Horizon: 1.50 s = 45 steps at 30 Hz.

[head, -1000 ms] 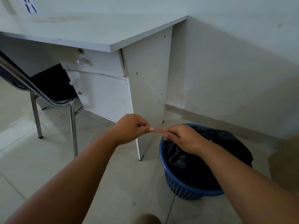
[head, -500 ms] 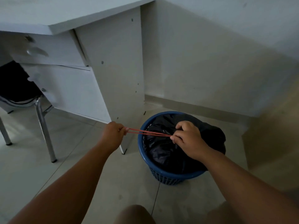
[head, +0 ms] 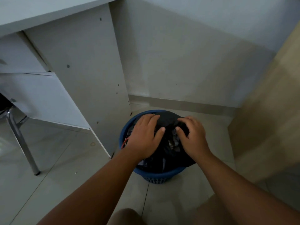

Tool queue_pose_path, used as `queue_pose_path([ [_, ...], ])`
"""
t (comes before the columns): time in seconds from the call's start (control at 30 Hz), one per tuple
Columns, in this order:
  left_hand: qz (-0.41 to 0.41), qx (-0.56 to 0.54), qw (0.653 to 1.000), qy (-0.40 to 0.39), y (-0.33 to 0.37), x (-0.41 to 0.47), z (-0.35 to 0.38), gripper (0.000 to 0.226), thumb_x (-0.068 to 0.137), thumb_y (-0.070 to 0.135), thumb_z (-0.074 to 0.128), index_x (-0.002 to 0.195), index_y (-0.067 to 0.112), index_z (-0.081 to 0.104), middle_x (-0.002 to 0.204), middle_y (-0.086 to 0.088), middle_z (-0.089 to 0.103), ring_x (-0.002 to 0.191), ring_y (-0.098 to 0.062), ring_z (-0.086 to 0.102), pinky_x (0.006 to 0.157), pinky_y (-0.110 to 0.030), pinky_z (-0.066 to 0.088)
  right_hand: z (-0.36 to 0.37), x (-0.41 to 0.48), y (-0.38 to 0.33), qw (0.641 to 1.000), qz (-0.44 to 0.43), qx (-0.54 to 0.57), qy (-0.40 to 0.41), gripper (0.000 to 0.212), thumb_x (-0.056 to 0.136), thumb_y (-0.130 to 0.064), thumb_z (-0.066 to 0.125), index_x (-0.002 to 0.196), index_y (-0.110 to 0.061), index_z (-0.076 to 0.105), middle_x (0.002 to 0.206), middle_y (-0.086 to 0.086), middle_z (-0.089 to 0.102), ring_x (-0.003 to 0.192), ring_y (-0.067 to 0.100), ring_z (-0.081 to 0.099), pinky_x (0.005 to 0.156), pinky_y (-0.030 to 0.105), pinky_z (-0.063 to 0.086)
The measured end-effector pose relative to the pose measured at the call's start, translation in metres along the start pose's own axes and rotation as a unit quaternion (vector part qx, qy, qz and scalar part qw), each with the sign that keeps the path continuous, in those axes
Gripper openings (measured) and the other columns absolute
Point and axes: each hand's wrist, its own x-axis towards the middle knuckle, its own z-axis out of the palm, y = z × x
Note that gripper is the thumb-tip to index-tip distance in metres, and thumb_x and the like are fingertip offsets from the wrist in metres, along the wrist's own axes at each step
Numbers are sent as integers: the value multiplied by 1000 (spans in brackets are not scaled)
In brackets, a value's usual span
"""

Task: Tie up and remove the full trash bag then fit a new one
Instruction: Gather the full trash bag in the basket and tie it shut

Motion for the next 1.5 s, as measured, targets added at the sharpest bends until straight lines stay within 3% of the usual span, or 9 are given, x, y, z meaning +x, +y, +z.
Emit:
queue_pose_path([
  [0.17, 54, 69, 996, -13, 33, 9, 39, 69, 100, 52, 29, 155, 10, 33, 162, -11, 32, 154, -27, 18, 127, -40, 8, -17, -21, 42, 958, 270, 70, 64, 54, 98, -31, 59, 145, -8, 43, 148, 15, 43, 134, 31, 45, 108, 41, 37],
  [0.27, 62, 107, 992, -13, 47, 14, 55, 67, 100, 49, 33, 153, 8, 36, 157, -13, 40, 151, -30, 26, 127, -44, 12, -19, -26, 60, 866, 444, 229, -16, 69, 98, -40, 59, 153, -8, 33, 153, 14, 43, 133, 33, 50, 105, 42, 45],
  [0.33, 64, 125, 990, -15, 53, 17, 61, 66, 100, 48, 37, 152, 8, 37, 156, -13, 41, 150, -31, 27, 127, -45, 13, -20, -29, 69, 795, 502, 331, -77, 54, 95, -38, 64, 137, -5, 56, 129, 10, 65, 107, 27, 66, 83, 37, 54],
  [0.5, 88, 114, 989, -28, 65, 23, 67, 69, 99, 52, 37, 153, 9, 36, 158, -13, 38, 151, -30, 24, 127, -44, 10, -31, -29, 81, 791, 468, 379, -111, 13, 95, -25, 66, 99, -15, 73, 95, 2, 71, 75, 15, 58, 70, 29, 41],
  [0.6, 84, 91, 992, -27, 68, 27, 72, 69, 100, 52, 40, 154, 9, 34, 160, -13, 34, 152, -31, 20, 126, -42, 8, -43, -20, 75, 809, 442, 375, -97, 11, 93, -24, 69, 94, -13, 71, 104, 7, 75, 96, 24, 67, 93, 40, 48],
  [0.73, 78, 29, 996, -13, 72, 30, 77, 78, 96, 61, 31, 156, 10, 32, 164, -12, 27, 154, -29, 15, 127, -43, 12, -63, -10, 60, 834, 375, 400, -55, 24, 91, -17, 69, 71, -16, 57, 79, 8, 67, 80, 25, 62, 72, 37, 51],
  [0.9, 78, -75, 993, 39, 73, 35, 68, 80, 95, 62, 46, 157, 14, 30, 165, -6, 23, 155, -22, 14, 125, -43, 19, -93, 8, 34, 817, 317, 481, -35, 13, 99, -15, 58, 96, -8, 68, 91, 10, 74, 82, 22, 70, 73, 35, 57],
  [1.13, 87, -169, 979, 76, 87, 54, 42, 79, 88, 60, 61, 153, 20, 39, 148, 0, 41, 141, -13, 35, 116, -27, 30, -116, 33, 4, 879, 202, 427, -65, 40, 94, 1, 62, 128, -20, 63, 104, -2, 74, 95, 8, 73, 77, 24, 57],
  [1.5, 110, -199, 970, 82, 90, 69, 12, 49, 85, 35, 76, 131, 23, 63, 123, 9, 64, 118, -8, 56, 101, -28, 45, -117, 51, -31, 900, 185, 394, -14, 20, 95, -11, 65, 113, -16, 72, 88, -2, 78, 92, 13, 74, 73, 24, 58],
])
